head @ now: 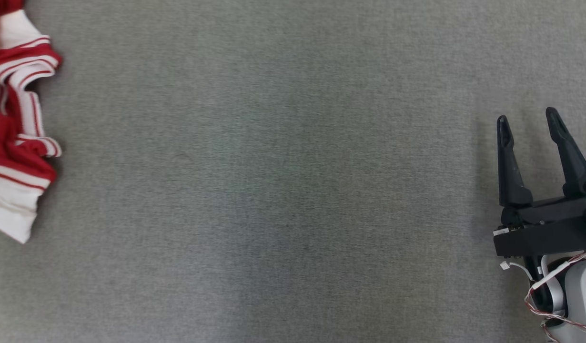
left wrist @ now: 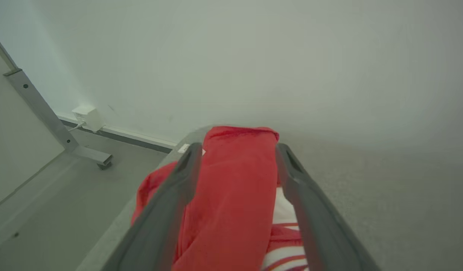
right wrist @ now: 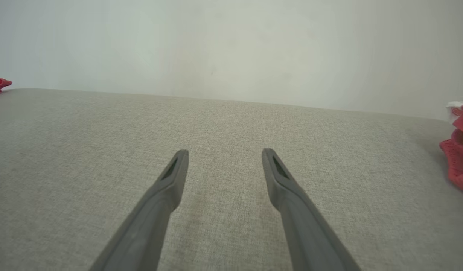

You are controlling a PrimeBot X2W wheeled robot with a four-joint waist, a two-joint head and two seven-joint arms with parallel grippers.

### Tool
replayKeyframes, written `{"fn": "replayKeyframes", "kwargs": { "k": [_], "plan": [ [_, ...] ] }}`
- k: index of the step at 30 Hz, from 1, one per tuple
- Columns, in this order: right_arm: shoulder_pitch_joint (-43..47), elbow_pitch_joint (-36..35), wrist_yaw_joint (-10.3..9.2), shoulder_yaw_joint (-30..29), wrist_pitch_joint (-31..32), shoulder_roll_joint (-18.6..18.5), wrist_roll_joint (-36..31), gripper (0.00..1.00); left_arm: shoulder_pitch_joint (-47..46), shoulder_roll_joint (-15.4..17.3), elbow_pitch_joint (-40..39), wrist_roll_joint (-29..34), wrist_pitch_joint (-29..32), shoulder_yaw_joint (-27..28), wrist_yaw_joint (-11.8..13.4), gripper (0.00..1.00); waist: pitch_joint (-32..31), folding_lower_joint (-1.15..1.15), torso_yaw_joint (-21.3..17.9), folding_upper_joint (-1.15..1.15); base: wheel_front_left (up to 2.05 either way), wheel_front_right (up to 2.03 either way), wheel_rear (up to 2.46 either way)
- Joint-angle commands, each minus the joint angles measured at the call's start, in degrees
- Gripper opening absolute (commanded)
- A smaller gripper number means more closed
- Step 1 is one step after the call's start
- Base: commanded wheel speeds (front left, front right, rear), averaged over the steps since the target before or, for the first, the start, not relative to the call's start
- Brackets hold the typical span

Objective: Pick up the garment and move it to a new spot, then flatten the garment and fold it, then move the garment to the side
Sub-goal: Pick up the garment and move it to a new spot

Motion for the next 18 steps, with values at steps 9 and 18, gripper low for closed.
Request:
{"fn": "replayKeyframes", "kwargs": {
  "k": [9, 18],
  "plan": [
    [-0.7, -2.2, -0.16, 0.0, 1.1, -0.4, -0.4, 1.0, -2.4, 1.4, 14.2, -4.1, 8.2, -5.7, -0.3, 1.0, 2.5, -0.02, -2.2, -0.01, 0.0, 0.0, 0.0],
    [-0.8, -2.4, -0.16, 0.1, 1.5, -0.4, -0.5, 1.0, -1.1, 2.3, 20.4, -8.1, 12.3, -11.5, -0.3, 0.0, 2.4, -0.02, -2.9, -0.01, 0.0, 0.0, 0.0]
  ]
}}
